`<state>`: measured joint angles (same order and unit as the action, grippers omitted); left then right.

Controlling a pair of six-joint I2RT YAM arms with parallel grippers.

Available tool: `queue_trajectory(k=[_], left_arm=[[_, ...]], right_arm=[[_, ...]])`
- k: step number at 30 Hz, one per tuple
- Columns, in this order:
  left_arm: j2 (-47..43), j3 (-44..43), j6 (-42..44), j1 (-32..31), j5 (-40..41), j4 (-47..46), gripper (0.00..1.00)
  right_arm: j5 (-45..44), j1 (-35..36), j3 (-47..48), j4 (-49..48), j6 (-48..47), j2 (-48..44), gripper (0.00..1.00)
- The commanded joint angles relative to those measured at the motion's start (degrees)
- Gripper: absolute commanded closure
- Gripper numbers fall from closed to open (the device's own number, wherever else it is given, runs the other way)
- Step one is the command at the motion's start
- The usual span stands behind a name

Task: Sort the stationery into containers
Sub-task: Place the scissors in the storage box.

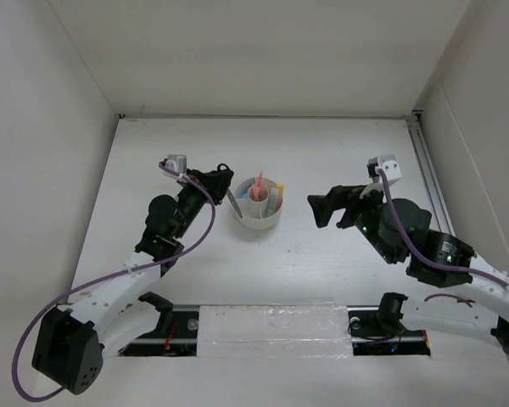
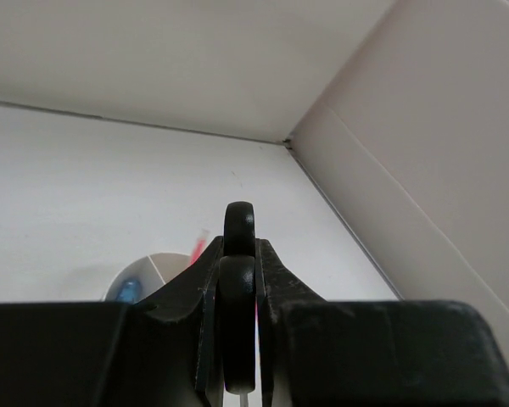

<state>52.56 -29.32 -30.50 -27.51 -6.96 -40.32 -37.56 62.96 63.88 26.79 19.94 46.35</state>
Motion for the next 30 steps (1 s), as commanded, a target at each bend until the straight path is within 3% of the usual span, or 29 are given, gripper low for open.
queue_trajectory(k=[1, 9, 30], left_arm=[[-0.71, 0.32, 3.51, 0.26, 4.06, -14.52, 1.00], [6.07, 5.32, 2.38, 0.26, 4.41, -28.73, 1.00], [21.09, 7.17, 1.15, 0.26, 7.40, -38.87, 1.00]], right_arm=[[-0.14, -0.29, -0.60, -0.24, 0.89, -2.04, 0.01], [1.79, -0.29, -1.74, 0.37, 1.41, -3.19, 0.01], [3.90, -0.29, -3.32, 0.37, 0.89, -4.34, 0.01]])
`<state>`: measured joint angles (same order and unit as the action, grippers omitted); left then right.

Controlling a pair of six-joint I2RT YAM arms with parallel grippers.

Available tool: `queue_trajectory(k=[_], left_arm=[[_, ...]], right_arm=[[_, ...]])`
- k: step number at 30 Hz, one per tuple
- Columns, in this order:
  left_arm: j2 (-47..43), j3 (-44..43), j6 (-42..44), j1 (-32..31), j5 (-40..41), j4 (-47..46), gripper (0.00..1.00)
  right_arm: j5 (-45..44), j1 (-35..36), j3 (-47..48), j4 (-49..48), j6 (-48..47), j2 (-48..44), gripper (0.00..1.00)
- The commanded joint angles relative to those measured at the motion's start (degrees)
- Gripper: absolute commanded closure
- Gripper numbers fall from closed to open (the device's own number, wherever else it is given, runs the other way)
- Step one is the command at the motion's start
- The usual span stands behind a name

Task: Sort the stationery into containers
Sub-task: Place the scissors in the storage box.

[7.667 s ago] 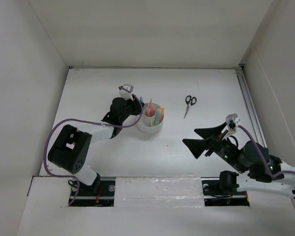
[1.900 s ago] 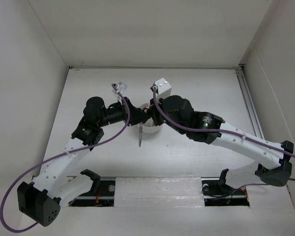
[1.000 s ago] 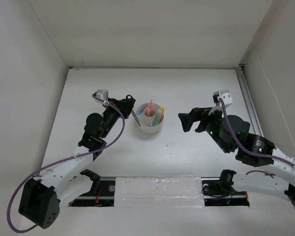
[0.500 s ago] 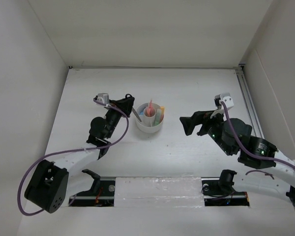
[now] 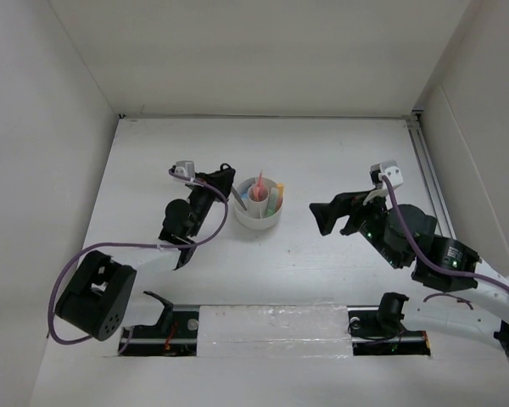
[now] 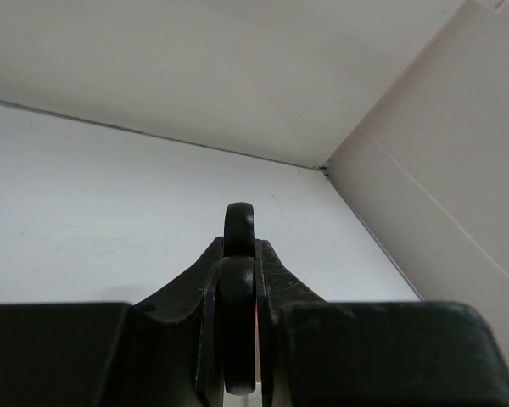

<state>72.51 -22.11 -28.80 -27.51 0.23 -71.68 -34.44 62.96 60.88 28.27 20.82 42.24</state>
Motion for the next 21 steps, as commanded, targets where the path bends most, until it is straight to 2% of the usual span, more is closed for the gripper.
queue_trajectory(k=[1, 10, 21], left_arm=[[1.75, -0.04, -0.56, 0.26, 0.21, -8.38, 1.00], [6.85, -1.88, -1.61, 0.26, 0.83, -11.64, 1.00], [9.84, -0.22, -2.76, -0.26, -0.84, -15.33, 1.00]], right_arm=[[0.77, -0.29, -0.33, -1.11, 0.01, -0.23, 0.01], [2.97, -0.29, -1.03, -2.26, -1.48, 0.56, 0.01], [2.97, -0.29, -1.03, -3.49, -3.15, 1.79, 0.01]])
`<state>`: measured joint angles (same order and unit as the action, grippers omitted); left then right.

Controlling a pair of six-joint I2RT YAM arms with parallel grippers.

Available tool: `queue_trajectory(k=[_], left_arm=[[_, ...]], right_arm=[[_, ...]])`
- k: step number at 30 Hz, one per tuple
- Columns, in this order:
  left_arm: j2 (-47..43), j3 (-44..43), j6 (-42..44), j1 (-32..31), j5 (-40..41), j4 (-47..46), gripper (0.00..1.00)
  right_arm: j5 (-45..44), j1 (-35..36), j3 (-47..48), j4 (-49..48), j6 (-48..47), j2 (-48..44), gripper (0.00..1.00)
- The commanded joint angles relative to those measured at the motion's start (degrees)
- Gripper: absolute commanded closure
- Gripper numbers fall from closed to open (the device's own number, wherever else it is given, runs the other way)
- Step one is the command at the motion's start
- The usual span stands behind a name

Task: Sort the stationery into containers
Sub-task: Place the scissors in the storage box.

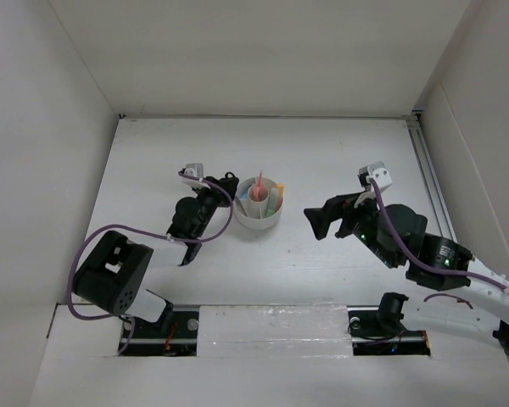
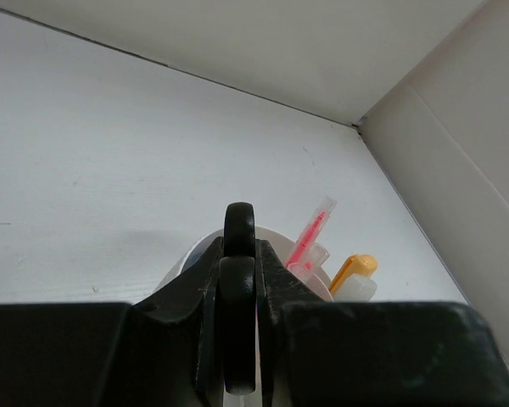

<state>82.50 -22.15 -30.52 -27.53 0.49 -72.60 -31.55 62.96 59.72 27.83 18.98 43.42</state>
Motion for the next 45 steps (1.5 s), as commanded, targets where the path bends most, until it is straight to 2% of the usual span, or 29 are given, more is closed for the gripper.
queue_trajectory(k=[1, 7, 14, 22, 24, 36, 40, 42, 43, 44, 45], left_arm=[[-0.15, -0.17, -1.03, -0.24, -1.11, -14.41, 1.00], [0.38, -0.17, -1.56, -0.24, -1.63, -13.80, 1.00], [1.52, -0.79, -1.56, -0.86, -2.34, -14.33, 0.79], [2.05, 0.52, -2.08, -1.39, -3.48, -16.69, 0.68], [0.65, 1.14, -2.79, -1.39, -4.01, -16.70, 0.59], [-6.90, 1.67, -1.03, -1.91, -1.11, -13.01, 0.36], [-11.21, 1.67, -0.51, -1.91, 1.08, -9.15, 0.28], [-15.86, 1.67, -0.50, -1.91, 3.01, -3.47, 0.19], [-17.71, 0.89, 0.19, -1.91, 3.98, -0.99, 0.05], [-19.72, -0.07, 0.90, -1.91, 4.86, 1.64, 0.00], [-23.66, -0.87, 0.90, -1.91, 5.74, 7.93, 0.00]], right_arm=[[0.09, -0.29, 0.13, -3.05, -1.32, 0.61, 0.01], [0.09, -0.29, 0.13, -3.05, -1.32, 1.14, 0.01], [0.09, -0.29, -0.40, -3.05, -1.32, 1.14, 0.01], [0.09, -0.29, -0.40, -3.05, -1.32, 0.61, 0.01], [0.09, -0.29, -0.40, -3.05, -1.32, 0.61, 0.01], [0.61, -0.29, -0.40, -4.19, -1.32, 1.14, 0.01], [0.61, -0.29, -0.40, -4.19, -1.32, 1.14, 0.01], [0.09, -0.29, -0.40, -4.19, -1.32, 1.14, 0.01], [0.09, -0.29, -0.40, -4.19, -1.32, 1.14, 0.01], [0.09, -0.29, -0.40, -4.19, -1.32, 1.14, 0.01], [-0.87, -0.29, -0.40, -3.67, -0.53, 1.14, 0.01]])
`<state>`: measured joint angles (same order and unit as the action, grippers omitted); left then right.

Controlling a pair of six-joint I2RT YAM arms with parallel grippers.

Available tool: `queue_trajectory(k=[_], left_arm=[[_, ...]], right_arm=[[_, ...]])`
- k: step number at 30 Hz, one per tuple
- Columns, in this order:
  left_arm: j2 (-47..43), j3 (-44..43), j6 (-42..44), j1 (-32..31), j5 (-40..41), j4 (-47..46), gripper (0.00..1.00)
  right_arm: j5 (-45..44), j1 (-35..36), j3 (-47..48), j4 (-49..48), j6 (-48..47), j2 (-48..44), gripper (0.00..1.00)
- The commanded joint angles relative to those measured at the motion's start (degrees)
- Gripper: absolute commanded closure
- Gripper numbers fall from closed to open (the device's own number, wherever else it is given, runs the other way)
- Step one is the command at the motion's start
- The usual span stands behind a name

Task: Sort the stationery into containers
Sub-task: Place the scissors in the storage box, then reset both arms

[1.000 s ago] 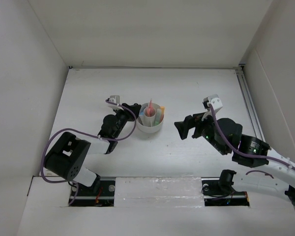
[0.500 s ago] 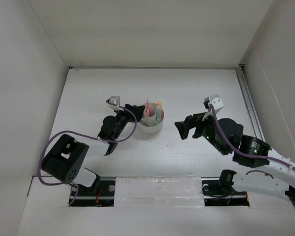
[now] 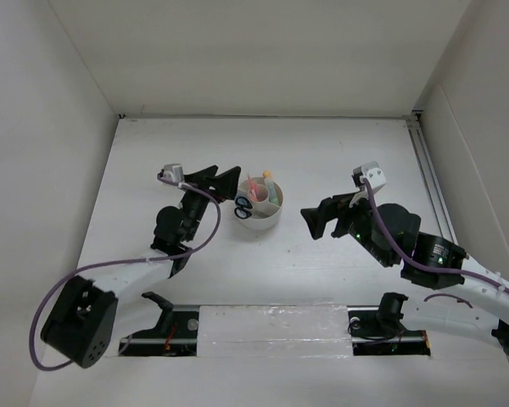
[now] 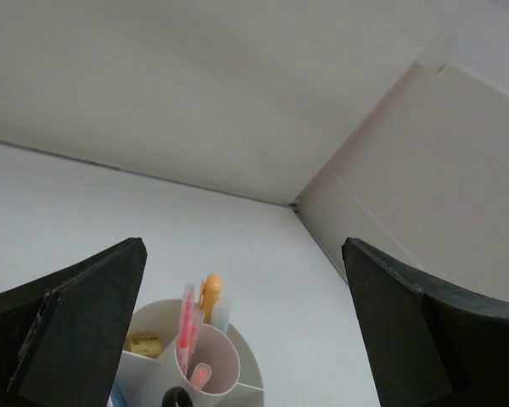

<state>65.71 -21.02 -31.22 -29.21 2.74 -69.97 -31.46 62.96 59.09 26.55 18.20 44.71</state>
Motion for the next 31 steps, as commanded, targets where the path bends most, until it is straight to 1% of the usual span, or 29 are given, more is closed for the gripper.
queue_trajectory(k=[1, 2, 3, 4, 5, 6, 7, 8, 9, 10, 11, 12, 14, 15, 16, 17, 18, 21, 23, 24, 25, 28, 31], left_arm=[[-9.09, -2.97, 2.13, -0.23, 6.28, 9.64, 0.00], [-13.20, -7.50, 2.13, -0.23, 9.53, 19.43, 0.00], [-13.24, -7.55, 1.61, -0.23, 9.56, 19.52, 0.00], [-16.64, -9.72, 0.56, -0.23, 13.91, 31.36, 0.00], [-18.15, -14.53, -0.32, -0.23, 15.87, 37.66, 0.00], [-19.30, -16.84, -1.46, -0.23, 17.89, 43.64, 0.00], [-21.31, -19.13, -4.52, -0.23, 19.83, 55.01, 0.00], [-22.20, -21.33, -6.38, -0.23, 23.93, 60.60, 0.00], [-22.90, -25.00, -8.57, -0.23, 25.63, 66.05, 0.00], [-24.65, -26.52, -11.03, -0.23, 27.04, 71.15, 0.00], [-25.62, -27.58, -15.14, -0.23, 27.92, 79.12, 0.00], [-26.77, -28.28, -16.40, -0.23, 27.93, 81.90, 0.00], [-30.88, -28.82, -16.41, -0.23, 24.52, 86.12, 0.00], [-32.30, -28.82, -15.28, -0.23, 20.85, 86.93, 0.00], [-33.62, -29.34, -12.31, -0.23, 19.25, 87.81, 0.00], [-35.81, -30.30, -11.15, -0.23, 18.27, 89.12, 0.00], [-36.70, -31.10, -9.92, -0.23, 18.26, 92.79, 0.00], [-39.42, -34.44, -5.70, -0.23, 20.80, 100.00, 0.00], [-41.36, -35.49, -4.12, -0.23, 24.84, 102.31, 0.00], [-42.41, -35.50, -4.11, -0.23, 26.59, 103.45, 0.00], [-44.77, -35.50, -4.11, -0.23, 30.01, 105.20, 0.00], [-48.65, -35.50, -5.25, -0.23, 32.49, 106.44, 0.00], [-50.59, -36.02, -5.96, -0.23, 35.83, 107.76, 0.00]], right_arm=[[-1.66, -0.29, 0.76, -1.68, 1.13, -0.15, 0.01], [-2.89, -0.29, 1.37, -0.72, 2.27, -0.15, 0.01], [-2.90, -0.29, 1.38, -0.71, 2.98, -0.15, 0.01], [-3.77, -0.29, 2.34, 0.86, 3.77, -0.15, 0.01], [-5.35, -0.29, 3.39, 1.75, 4.56, -0.15, 0.01], [-6.41, -0.29, 4.10, 2.71, 5.35, -0.15, 0.01], [-7.37, -0.29, 4.89, 4.03, 7.10, -0.15, 0.01], [-8.95, -0.29, 5.68, 6.65, 7.81, -0.15, 0.01], [-9.58, -0.29, 7.16, 7.81, 8.43, -0.15, 0.01], [-10.19, -0.29, 7.88, 8.95, 9.65, -0.15, 0.01], [-10.72, -0.29, 8.49, 10.70, 9.67, -0.15, 0.01], [-10.72, -0.29, 9.37, 11.33, 10.54, -0.15, 0.01], [-10.72, -0.29, 9.99, 11.86, 10.54, -0.15, 0.01], [-10.72, -0.29, 9.99, 12.47, 10.54, -0.76, 0.01], [-10.72, -0.29, 9.99, 12.48, 10.54, -0.76, 0.01], [-10.20, -0.29, 9.99, 12.48, 10.54, -2.16, 0.01], [-10.20, -0.29, 10.51, 13.17, 10.54, -2.78, 0.01], [-10.90, -0.29, 11.04, 14.76, 9.93, -5.32, 0.01], [-11.51, -0.29, 11.05, 15.91, 9.93, -6.56, 0.01], [-11.52, -0.29, 11.05, 16.78, 9.93, -7.87, 0.01], [-11.52, -0.29, 11.05, 17.39, 9.32, -8.49, 0.01], [-12.66, -0.29, 11.05, 18.89, 9.31, -9.72, 0.01], [-13.44, -0.29, 11.66, 19.60, 9.31, -9.73, 0.01]])
